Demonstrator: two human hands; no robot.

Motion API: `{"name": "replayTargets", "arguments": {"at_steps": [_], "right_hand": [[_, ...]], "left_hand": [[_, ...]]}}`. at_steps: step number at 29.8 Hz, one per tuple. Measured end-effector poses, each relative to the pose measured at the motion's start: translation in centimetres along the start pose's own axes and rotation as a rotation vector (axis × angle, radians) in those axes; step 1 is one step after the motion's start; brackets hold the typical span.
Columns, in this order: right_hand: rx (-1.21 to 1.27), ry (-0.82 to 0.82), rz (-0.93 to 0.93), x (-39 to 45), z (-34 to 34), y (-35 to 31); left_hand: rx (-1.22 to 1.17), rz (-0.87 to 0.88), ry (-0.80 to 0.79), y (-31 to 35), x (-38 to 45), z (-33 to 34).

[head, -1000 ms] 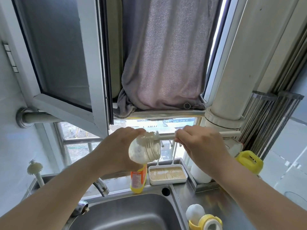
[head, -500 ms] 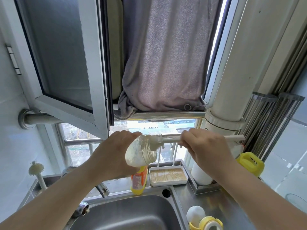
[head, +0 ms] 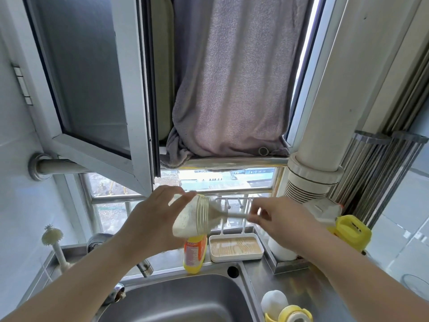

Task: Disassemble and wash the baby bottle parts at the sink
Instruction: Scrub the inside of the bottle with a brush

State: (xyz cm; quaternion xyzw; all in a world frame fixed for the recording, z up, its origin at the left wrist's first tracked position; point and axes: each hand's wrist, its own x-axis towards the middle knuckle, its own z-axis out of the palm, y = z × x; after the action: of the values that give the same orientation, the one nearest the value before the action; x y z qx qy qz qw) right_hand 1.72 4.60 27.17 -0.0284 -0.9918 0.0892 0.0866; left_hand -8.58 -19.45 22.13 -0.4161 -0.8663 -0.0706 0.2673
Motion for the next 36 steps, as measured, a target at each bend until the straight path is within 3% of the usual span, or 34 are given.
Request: {"name": "replayTargets", "arguments": {"at_steps": [2, 3, 7, 12, 15, 19, 22, 26, 29, 36], "right_hand": [[-0.159, 0.284, -0.125, 0.0, 0.5, -0.4], [-0.136, 0.309, -0.130, 0.0, 0.8, -0.7], [0.371, -0.035, 0.061, 0.2, 1.3, -2.6], [0.549, -0.144, 0.068, 1.0, 1.3, -3.0], [0.533, -0.142, 0.069, 0.8, 1.6, -2.9], [0.536, -0.144, -0.016, 0.7, 2.1, -3.8], [0.462, -0.194, -0.020, 0.7, 1.7, -3.2], [0.157, -0.053, 0.003, 0.9, -0.2, -1.0], [-0.015, 0.102, -0.108, 1.0, 0.9, -2.9], [0.187, 0.121, 0.025, 1.6, 1.1, -1.9]], "left_hand": [[-0.039, -0.047, 0.010, -0.2, 0.3, -0.4], [-0.044, -0.057, 0.026, -0.3, 0.3, -0.4], [-0.076, -0.055, 0.125, 0.9, 0.2, 0.4], [-0.163, 0.074, 0.149, 2.4, -0.7, 1.0], [-0.151, 0.139, 0.099, 1.3, -0.6, 0.5], [-0.040, -0.014, -0.108, 0.8, 1.2, -1.6], [-0.114, -0.136, -0.297, 0.9, 1.3, -1.7], [-0.198, -0.128, -0.221, 0.9, 0.5, -1.5], [-0.191, -0.073, -0.224, 2.1, 0.5, -0.4], [-0.084, -0.011, -0.134, 1.4, 0.7, -0.1]]}}
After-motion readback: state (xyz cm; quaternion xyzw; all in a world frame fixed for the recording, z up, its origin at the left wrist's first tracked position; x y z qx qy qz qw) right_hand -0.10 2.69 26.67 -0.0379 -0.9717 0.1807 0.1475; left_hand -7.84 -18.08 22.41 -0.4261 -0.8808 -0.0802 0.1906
